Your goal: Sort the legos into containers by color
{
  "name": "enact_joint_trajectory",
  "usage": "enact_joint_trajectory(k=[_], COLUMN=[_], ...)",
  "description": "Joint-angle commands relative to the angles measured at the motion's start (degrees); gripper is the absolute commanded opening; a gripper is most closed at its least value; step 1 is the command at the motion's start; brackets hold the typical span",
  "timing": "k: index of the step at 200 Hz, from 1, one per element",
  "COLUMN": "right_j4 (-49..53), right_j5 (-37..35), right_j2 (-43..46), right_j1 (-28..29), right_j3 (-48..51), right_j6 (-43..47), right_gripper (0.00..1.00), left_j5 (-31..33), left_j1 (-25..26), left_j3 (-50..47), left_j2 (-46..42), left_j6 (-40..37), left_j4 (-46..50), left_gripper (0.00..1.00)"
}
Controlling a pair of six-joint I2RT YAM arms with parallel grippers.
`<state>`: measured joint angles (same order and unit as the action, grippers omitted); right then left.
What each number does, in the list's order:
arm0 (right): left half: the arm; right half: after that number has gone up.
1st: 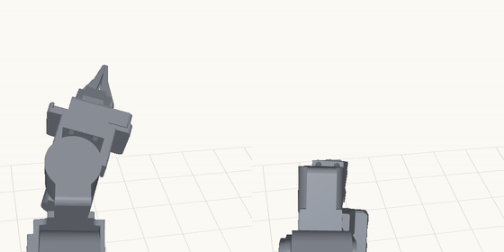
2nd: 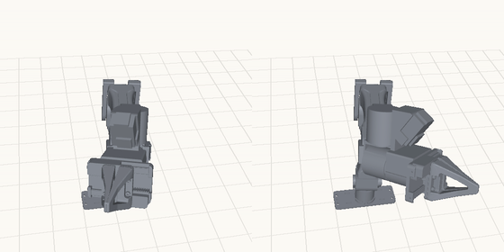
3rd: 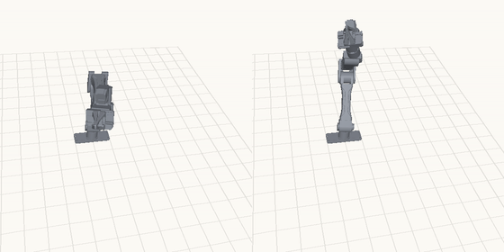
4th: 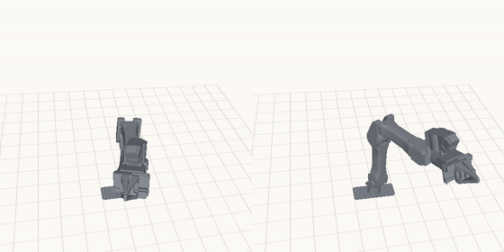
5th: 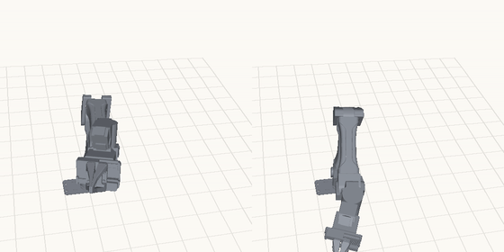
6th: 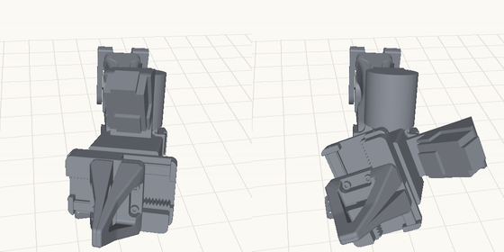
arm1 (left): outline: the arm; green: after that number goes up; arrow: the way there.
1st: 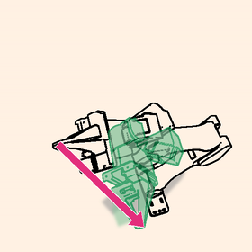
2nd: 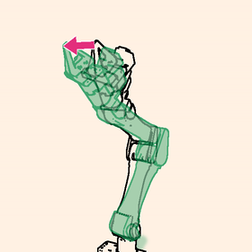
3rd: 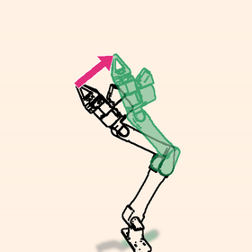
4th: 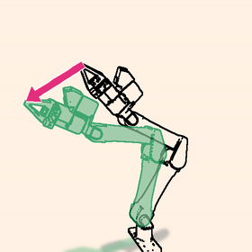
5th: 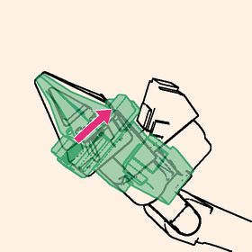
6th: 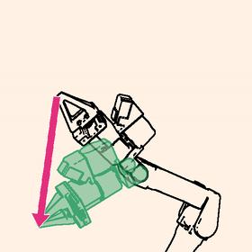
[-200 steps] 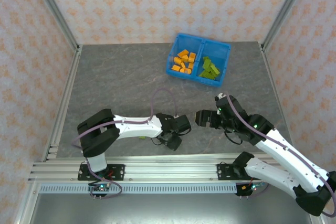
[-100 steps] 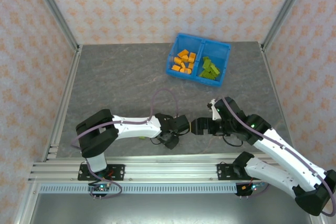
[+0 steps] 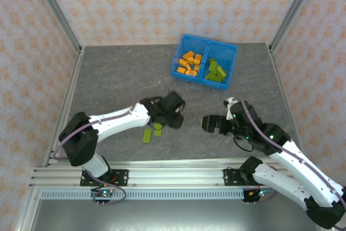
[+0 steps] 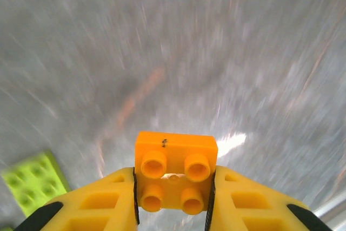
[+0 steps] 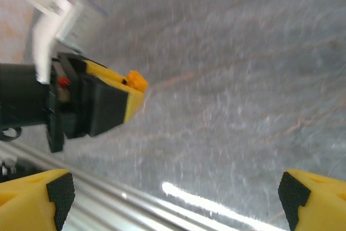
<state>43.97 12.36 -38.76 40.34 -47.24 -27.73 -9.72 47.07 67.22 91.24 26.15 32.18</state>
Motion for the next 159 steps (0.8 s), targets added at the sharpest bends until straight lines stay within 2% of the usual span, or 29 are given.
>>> enact_joint_trajectory(k=[1, 32, 64, 83, 106, 117, 130, 144, 159], right_j4=[-9.59, -18.09, -16.45, -15.49, -15.73, -15.8, -15.75, -15.5, -15.64], right_j5=[-12.91, -17.1, -16.25, -15.7, -15.55, -15.44, -15.21, -15.21, -15.12], right_j2=[2.51, 1.92, -0.92, -1.16, 0.03, 0.65, 1.25, 1.5, 1.5], right_j1=[0.18, 0.12, 0.14, 0.1, 0.09, 0.09, 0.09, 0.09, 0.09], right_j3=[0.84, 2.71, -0.04, -0.66, 0.04, 0.59, 1.26, 1.45, 1.41], right_j6=[-3.63, -5.41, -3.85, -3.98, -5.49, -6.27, -6.87, -7.22, -7.22], right_gripper=[0.99, 0.99, 0.98, 0.99, 0.98, 0.98, 0.98, 0.98, 0.98], left_j5=[2.69, 4.52, 5.14, 4.52, 3.04, 2.12, 1.2, 1.5, 1.58], left_j1=[-5.11, -10.95, -14.95, -16.25, -17.1, -17.1, -17.1, -17.16, -17.14], left_j3=[7.43, 22.59, 42.74, 58.58, 82.2, 89.95, 93.11, 91.79, 90.91], left_j2=[1.29, 10.76, 26.24, 38.19, 52.94, 58.4, 61.13, 61.1, 60.09], left_j6=[-2.69, -5.5, -6.48, -6.21, -4.62, -4.35, -3.27, -2.07, -1.69], left_j4=[-1.23, -4.13, -5.29, -1.49, 6.97, 7.75, 5.93, 3.58, 3.1], left_gripper=[0.3, 0.3, 0.3, 0.3, 0.3, 0.32, 0.38, 0.5, 0.53])
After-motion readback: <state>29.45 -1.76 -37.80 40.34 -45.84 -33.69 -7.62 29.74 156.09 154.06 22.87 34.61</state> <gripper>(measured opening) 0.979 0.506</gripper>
